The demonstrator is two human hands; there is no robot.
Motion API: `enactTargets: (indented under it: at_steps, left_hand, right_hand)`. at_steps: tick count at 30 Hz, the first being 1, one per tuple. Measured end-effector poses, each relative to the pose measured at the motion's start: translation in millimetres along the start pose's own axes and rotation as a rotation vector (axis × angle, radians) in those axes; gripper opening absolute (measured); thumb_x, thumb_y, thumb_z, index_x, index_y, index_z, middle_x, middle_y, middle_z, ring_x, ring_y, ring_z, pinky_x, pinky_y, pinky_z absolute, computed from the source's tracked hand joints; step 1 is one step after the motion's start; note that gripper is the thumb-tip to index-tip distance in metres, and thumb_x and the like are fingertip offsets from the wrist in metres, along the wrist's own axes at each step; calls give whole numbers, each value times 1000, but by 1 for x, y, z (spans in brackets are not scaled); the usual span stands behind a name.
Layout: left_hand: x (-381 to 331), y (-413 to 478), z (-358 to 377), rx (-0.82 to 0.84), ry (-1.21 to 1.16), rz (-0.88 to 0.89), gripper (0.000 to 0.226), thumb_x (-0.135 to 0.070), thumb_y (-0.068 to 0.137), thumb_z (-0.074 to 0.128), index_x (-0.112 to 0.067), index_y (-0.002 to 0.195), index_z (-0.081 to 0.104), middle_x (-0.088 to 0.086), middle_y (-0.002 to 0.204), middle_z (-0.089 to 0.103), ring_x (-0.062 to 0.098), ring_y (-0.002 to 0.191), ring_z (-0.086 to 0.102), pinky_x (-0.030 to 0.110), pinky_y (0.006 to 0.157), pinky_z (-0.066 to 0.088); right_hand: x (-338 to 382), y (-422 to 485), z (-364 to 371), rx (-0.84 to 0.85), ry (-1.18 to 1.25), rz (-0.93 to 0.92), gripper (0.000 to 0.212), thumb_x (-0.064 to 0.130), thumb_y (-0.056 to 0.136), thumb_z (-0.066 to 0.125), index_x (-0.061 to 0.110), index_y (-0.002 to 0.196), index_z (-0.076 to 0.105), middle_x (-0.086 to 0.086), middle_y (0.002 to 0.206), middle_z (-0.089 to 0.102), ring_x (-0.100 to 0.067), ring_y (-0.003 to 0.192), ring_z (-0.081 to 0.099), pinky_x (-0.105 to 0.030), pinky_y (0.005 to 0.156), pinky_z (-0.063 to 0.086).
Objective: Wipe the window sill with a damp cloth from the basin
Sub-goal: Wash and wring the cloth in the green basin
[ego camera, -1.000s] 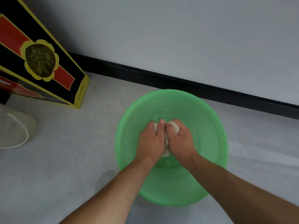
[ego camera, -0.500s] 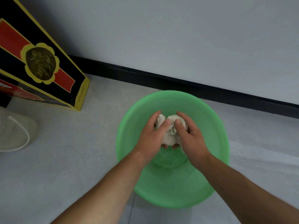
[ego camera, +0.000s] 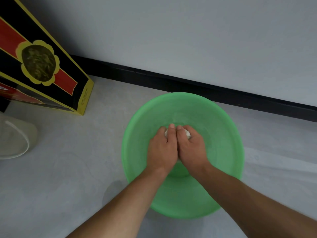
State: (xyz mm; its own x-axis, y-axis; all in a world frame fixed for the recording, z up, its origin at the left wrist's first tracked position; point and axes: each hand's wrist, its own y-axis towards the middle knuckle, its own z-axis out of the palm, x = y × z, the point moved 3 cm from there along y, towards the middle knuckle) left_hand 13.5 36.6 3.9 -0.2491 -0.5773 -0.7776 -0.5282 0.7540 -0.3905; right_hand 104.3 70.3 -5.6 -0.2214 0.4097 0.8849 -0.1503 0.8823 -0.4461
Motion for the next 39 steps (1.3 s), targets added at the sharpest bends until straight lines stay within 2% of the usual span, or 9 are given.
enactTargets:
  at_steps: [4, 21, 23, 25, 27, 30, 33, 36, 39]
  left_hand:
    - [4, 1, -1, -1, 18, 23, 49, -47, 102, 31, -13, 86, 61, 6, 85, 68, 29, 84, 63, 39, 74, 48]
    - [-1, -6, 5, -13, 133, 18, 40, -34, 105, 32, -11, 82, 55, 18, 91, 69, 37, 88, 62, 45, 77, 47]
    - [-4, -8, 1, 10, 32, -29, 38, -40, 103, 38, -10, 90, 57, 12, 90, 68, 33, 87, 62, 41, 75, 48]
    - [-8, -11, -6, 96, -123, -119, 31, -45, 99, 48, -15, 99, 55, -1, 88, 65, 21, 82, 63, 31, 69, 48]
    - [-13, -13, -18, 169, -236, -201, 34, -46, 92, 62, -19, 111, 54, -8, 95, 64, 9, 84, 63, 21, 67, 47]
    - [-23, -20, -38, 272, -392, -291, 47, -38, 80, 79, -19, 119, 60, -5, 108, 71, 9, 94, 70, 18, 75, 52]
    - [-40, -27, -60, 283, -432, -328, 22, -26, 82, 79, -19, 102, 71, -2, 99, 77, 15, 91, 73, 25, 76, 56]
    - [-63, -40, -85, 243, -327, -288, 20, -37, 91, 67, -24, 106, 70, -2, 104, 75, 18, 97, 71, 39, 89, 57]
    - [-98, -65, -121, 228, -223, -228, 26, -47, 94, 59, -29, 110, 67, -5, 107, 73, 15, 99, 69, 39, 89, 56]
  right_hand:
    - [-3, 3, 1, 12, -36, 3, 42, 20, 98, 53, 22, 57, 44, 10, 50, 47, -12, 50, 42, -28, 50, 37]
    - [-4, 1, -10, 15, -133, -27, 35, 3, 97, 44, 15, 65, 40, 11, 51, 40, -3, 45, 34, -22, 43, 32]
    - [3, -3, -14, 25, -145, -28, 30, 11, 101, 48, 15, 71, 47, 7, 60, 47, -3, 50, 40, -21, 49, 36]
    - [10, -9, -22, 47, -151, 11, 11, 24, 102, 53, 18, 94, 58, 7, 74, 58, 0, 59, 53, -19, 54, 45]
    - [18, -16, -32, 33, -115, 104, 24, 34, 99, 59, 21, 119, 56, 5, 90, 65, -1, 70, 63, -19, 55, 51]
    - [35, -29, -42, 20, -73, 220, 26, 39, 95, 65, 17, 110, 63, -3, 96, 71, -8, 75, 69, -22, 59, 54]
    - [59, -43, -41, 55, 5, 274, 23, 37, 93, 68, 20, 109, 66, -5, 101, 74, -24, 91, 72, -32, 70, 58]
    - [94, -60, -38, 85, 88, 259, 17, 26, 95, 68, 18, 110, 67, -10, 103, 74, -30, 93, 71, -45, 76, 61]
    - [141, -88, -37, 43, 123, 235, 16, 22, 93, 69, 19, 109, 67, -7, 103, 75, -26, 93, 72, -47, 81, 61]
